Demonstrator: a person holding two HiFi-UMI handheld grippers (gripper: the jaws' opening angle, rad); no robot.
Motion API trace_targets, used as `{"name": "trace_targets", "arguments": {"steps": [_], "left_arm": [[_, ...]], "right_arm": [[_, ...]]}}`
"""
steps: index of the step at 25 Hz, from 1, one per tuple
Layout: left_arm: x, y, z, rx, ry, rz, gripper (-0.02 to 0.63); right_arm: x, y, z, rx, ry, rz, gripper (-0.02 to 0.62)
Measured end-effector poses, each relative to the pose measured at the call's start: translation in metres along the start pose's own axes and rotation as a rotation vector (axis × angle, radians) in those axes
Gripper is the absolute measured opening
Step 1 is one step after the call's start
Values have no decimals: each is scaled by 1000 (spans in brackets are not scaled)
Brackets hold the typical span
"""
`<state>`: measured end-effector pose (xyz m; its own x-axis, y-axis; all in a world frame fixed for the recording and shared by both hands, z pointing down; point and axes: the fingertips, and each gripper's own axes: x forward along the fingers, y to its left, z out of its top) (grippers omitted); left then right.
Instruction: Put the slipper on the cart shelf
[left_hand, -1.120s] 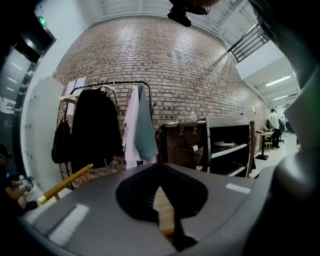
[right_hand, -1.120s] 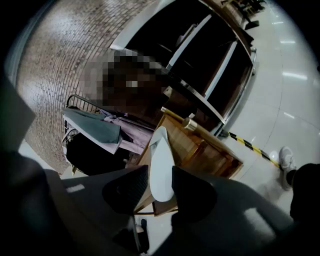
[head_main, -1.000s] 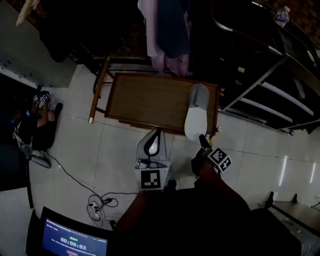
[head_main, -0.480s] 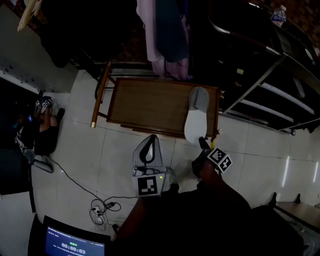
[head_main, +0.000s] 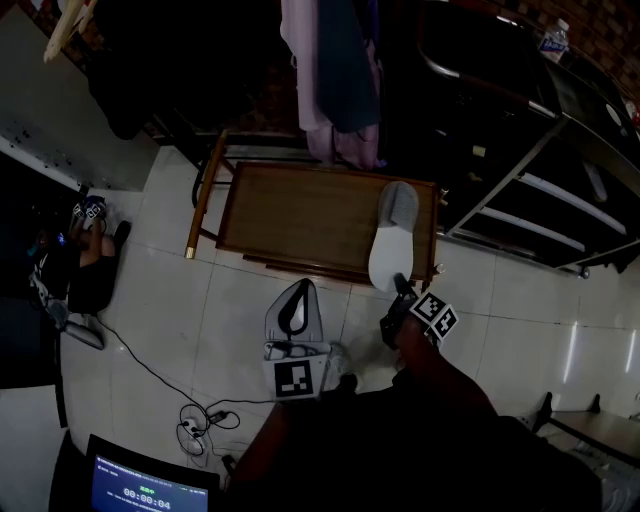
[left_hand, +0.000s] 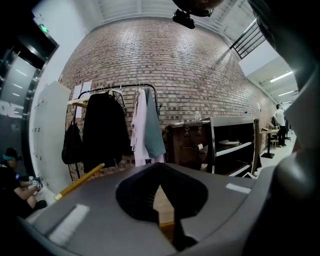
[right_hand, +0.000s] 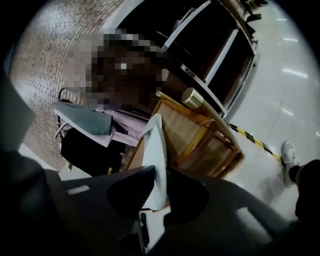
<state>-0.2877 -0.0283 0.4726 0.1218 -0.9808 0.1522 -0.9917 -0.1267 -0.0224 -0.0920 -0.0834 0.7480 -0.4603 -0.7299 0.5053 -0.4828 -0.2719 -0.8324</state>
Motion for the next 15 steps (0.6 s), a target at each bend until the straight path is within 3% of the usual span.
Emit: {"name": "trace_targets", "arguments": {"steps": [4, 8, 15], "left_arm": [[-5, 2, 2, -5, -7, 2, 15], [-11, 1, 4, -9, -19, -4, 15], [-10, -12, 10, -13, -48, -76, 15]], "right_arm": [[-13, 20, 6, -49, -12, 68, 37], [-38, 46, 15, -171, -40, 104, 32], [-100, 108, 36, -689, -181, 103, 31]]}}
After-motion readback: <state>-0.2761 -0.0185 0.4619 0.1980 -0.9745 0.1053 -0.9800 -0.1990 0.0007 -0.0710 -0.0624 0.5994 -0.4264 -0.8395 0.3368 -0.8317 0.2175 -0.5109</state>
